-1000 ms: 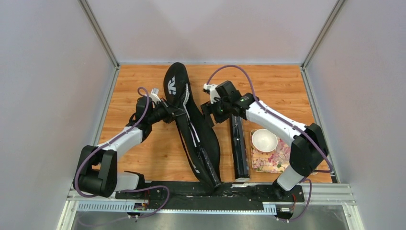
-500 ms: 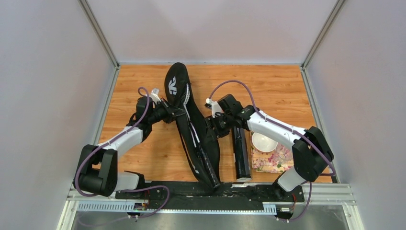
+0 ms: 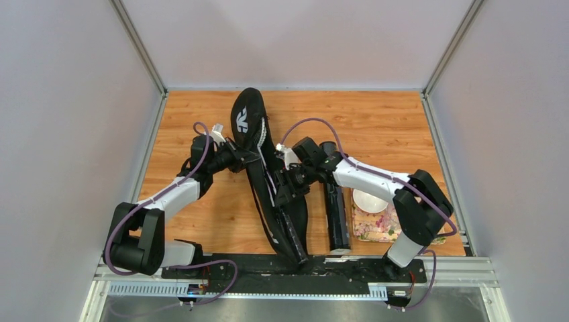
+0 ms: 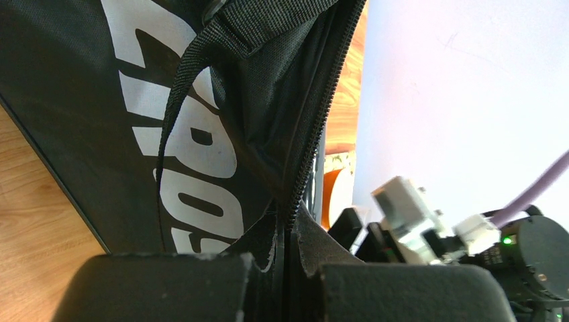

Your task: Pack up the badminton gear

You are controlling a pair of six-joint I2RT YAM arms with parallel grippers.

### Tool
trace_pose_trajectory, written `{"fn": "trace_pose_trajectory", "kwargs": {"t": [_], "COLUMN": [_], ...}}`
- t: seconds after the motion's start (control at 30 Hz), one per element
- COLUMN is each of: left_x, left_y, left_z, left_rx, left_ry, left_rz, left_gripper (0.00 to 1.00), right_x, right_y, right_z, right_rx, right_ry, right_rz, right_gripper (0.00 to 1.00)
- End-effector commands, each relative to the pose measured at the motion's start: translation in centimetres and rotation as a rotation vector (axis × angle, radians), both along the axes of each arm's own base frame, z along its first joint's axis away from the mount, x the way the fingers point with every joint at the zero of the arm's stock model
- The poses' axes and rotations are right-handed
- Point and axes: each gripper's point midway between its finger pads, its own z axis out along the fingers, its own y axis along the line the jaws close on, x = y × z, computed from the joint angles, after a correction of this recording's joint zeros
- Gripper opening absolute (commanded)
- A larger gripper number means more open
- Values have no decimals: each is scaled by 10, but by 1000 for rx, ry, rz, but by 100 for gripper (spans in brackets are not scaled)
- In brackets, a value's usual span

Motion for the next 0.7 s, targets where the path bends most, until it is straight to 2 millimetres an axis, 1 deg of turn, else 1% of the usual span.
{"fn": "trace_pose_trajectory", "kwargs": {"t": [0.0, 0.03, 0.1, 0.13, 0.17, 0.2, 0.23, 0.27, 0.3, 0.33, 0.37, 0.4, 0.47, 0.5, 0.57, 0.6, 0.67], "left_x": [6, 6, 6, 5, 5, 5, 3, 3, 1, 0, -1, -2, -2, -2, -2, -2, -4], "left_y": [-6, -6, -5, -6, -5, -5, -4, -4, -4, -3, -3, -2, -2, -3, -2, -2, -2], "left_z": [39, 39, 38, 38, 37, 36, 32, 30, 26, 24, 22, 21, 21, 20, 19, 18, 14], "left_rx": [-53, -51, -48, -47, -44, -39, -25, -19, -9, -6, -5, -8, -11, -11, -8, -5, -1], "left_ry": [-128, -130, -128, -131, -128, -126, -119, -116, -112, -108, -104, -99, -101, -97, -90, -87, -72], "left_rz": [-25, -26, -25, -29, -28, -30, -34, -35, -38, -37, -32, -30, -32, -33, -30, -28, -28], "left_gripper": [0, 0, 0, 0, 0, 0, 0, 0, 0, 0, 0, 0, 0, 0, 0, 0, 0], "right_x": [10, 13, 18, 23, 27, 33, 42, 47, 58, 65, 68, 73, 69, 78, 76, 81, 85], "right_y": [31, 33, 38, 42, 43, 39, 40, 37, 20, 21, 16, 5, 15, 15, 23, 27, 29], "right_z": [10, 6, 8, 15, 17, 17, 28, 36, 30, 45, 48, 47, 53, 50, 37, 24, 13], "right_rx": [76, 68, 75, 85, 78, 35, 27, 5, -102, -126, -171, -244, -235, -255, -266, -277, -296], "right_ry": [-12, -11, -16, -31, -40, -54, -89, -125, -175, -233, -270, -321, -356, -397, -394, -390, -370], "right_rz": [8, 4, 0, -4, -14, -47, -71, -100, -175, -202, -223, -255, -241, -270, -251, -253, -289], "right_gripper": [56, 53, 39, 28, 7, 0, 0, 0, 0, 0, 0, 0, 0, 0, 0, 0, 0]}}
